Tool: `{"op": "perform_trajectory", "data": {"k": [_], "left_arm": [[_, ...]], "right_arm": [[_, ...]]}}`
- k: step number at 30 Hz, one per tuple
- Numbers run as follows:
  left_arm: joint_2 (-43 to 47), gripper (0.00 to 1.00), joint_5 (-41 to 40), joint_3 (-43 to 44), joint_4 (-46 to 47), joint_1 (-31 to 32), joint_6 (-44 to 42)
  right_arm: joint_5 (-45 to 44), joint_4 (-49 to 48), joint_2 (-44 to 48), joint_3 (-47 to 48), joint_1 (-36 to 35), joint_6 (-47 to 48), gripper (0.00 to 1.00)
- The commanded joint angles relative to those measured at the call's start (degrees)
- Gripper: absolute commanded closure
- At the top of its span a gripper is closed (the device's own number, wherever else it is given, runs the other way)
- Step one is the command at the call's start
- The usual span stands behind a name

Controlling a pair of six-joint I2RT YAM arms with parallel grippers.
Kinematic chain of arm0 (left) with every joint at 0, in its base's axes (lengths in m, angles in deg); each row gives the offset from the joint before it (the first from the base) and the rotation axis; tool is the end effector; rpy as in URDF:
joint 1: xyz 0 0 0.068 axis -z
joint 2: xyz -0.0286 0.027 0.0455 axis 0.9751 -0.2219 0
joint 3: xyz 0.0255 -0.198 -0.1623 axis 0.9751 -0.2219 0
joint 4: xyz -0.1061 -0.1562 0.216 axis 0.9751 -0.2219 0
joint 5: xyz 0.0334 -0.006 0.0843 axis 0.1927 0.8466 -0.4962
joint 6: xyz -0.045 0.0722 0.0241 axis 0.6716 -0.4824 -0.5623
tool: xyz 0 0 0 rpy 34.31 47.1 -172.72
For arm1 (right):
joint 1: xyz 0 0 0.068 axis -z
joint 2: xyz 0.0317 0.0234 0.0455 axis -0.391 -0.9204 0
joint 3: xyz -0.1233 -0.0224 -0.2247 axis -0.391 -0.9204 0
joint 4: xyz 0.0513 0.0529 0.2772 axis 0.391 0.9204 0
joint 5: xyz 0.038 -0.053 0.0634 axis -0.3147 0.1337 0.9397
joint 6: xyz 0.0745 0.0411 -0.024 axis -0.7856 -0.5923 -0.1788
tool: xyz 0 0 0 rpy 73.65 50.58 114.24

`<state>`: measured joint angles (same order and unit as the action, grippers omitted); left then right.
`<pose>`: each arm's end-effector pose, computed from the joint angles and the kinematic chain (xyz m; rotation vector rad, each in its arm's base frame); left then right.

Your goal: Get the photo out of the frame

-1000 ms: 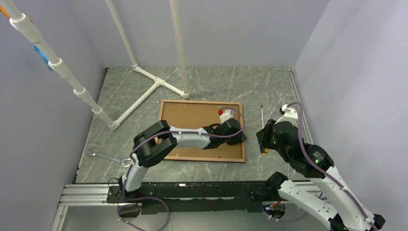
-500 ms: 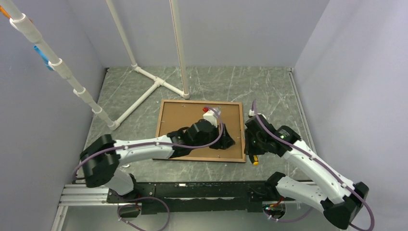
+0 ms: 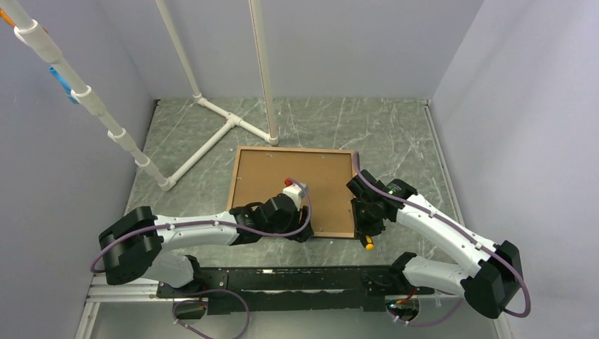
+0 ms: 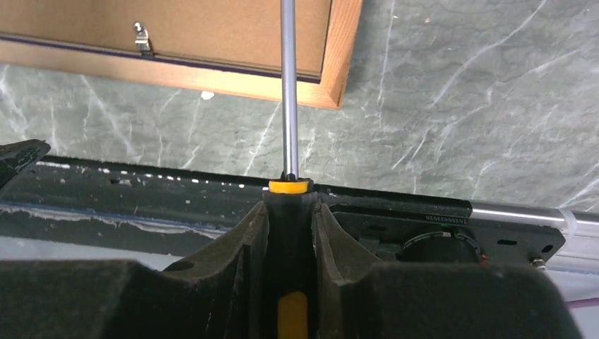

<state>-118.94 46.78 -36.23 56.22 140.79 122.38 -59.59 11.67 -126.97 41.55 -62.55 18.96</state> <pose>0.1537 -0.3010 0.1385 0.4326 2.3766 -0.8851 0.1677 0.1362 0.1793 -0.0738 2.9457 0.1824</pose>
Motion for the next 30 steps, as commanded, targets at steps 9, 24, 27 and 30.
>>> {"op": "perform_trajectory", "data": {"k": [9,24,27,30], "left_arm": [[-5.63,0.67,-2.41,-1.67,12.59,-0.16,3.29],[-11.04,0.79,-4.31,-2.88,12.23,-0.03,5.60],[-11.34,0.80,-4.50,-3.60,11.85,-0.02,6.26],[-11.43,0.84,-5.16,-4.58,11.32,-0.05,7.44]], "right_arm": [[-6.98,-4.39,-0.99,-3.27,-1.32,-8.64,1.00],[-9.88,-11.23,-3.25,-6.43,-1.35,-8.89,1.00],[-10.06,-12.42,-3.73,-7.00,-1.38,-8.57,1.00],[-10.40,-13.62,-4.55,-7.26,-1.41,-8.41,1.00]]}}
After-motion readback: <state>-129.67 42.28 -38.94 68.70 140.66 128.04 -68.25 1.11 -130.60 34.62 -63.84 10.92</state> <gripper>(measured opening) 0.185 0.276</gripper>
